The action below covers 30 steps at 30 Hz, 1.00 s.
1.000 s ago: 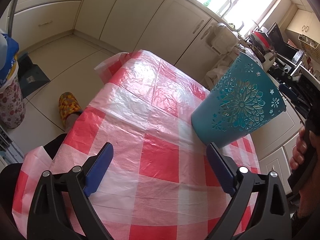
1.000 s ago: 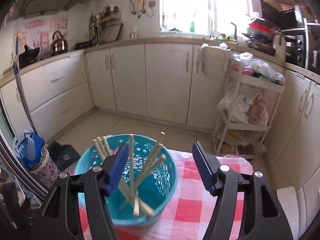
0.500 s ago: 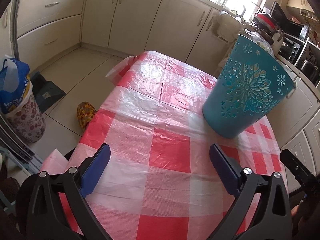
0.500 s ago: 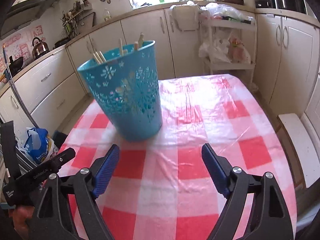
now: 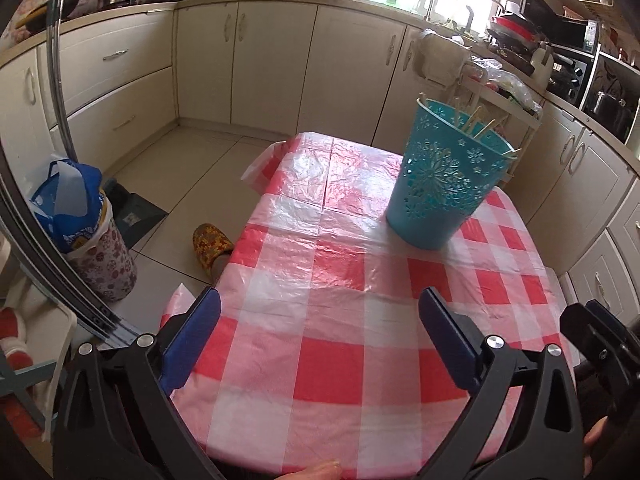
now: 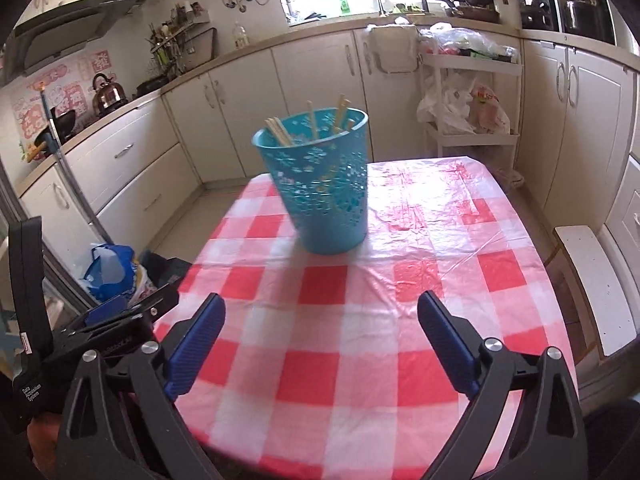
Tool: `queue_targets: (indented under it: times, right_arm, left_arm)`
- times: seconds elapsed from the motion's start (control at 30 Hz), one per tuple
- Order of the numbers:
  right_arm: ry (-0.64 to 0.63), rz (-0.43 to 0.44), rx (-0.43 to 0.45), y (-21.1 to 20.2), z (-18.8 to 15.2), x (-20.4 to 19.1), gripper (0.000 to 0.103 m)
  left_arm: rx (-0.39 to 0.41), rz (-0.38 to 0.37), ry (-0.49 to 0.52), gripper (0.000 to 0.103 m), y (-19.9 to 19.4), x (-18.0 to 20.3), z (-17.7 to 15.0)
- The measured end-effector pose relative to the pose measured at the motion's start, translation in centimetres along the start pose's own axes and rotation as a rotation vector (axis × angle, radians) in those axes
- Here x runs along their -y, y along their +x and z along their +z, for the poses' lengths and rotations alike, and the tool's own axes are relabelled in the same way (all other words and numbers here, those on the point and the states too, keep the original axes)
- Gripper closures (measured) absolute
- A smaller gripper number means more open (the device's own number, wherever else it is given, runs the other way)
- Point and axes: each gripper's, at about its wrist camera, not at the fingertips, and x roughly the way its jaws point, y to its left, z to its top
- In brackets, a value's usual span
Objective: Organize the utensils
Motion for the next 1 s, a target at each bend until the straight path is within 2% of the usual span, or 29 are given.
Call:
queue_targets:
  times: [0.2,0.33,0.43,0.6,0.8,1.0]
  right_arm:
    - [-0.011,0.014,-0.015,-7.4,-1.3,-3.3,0.007]
    - [-0.017,0.001,-0.031,-11.5,-2.9,-4.6,0.007]
    - [0.001,-0.004,-0.035,-14.1,-4.6,-5.1,0.007]
    - [-0.001,-0.029,0.041,-18.2,-7.8,-5.7,0.007]
    - [0.002,-0.006,0.073,-20.3,-9.4,-6.0,0.007]
    - [-0.022,-0.006,0.097,-20.9,-9.3,-6.7,0.007]
  left_arm:
    - [-0.038,-0.072,0.023,0.008,-7.7,0.0,-1.8]
    - [-0.025,-0.02,0.086,0.008,-12.0,-0.1,-3.7]
    - [0.004,0.01,0.075,0.008,-14.9,-1.0,-4.9]
    - [0.045,0.061,0.05,0.008,-18.7,-2.4,-6.4]
    - [0.102,0.063,0.077,0.008,-21.6,-1.9,-7.3]
    - [0.115,0.056,0.12,0.008,-21.9,-0.4,-7.1]
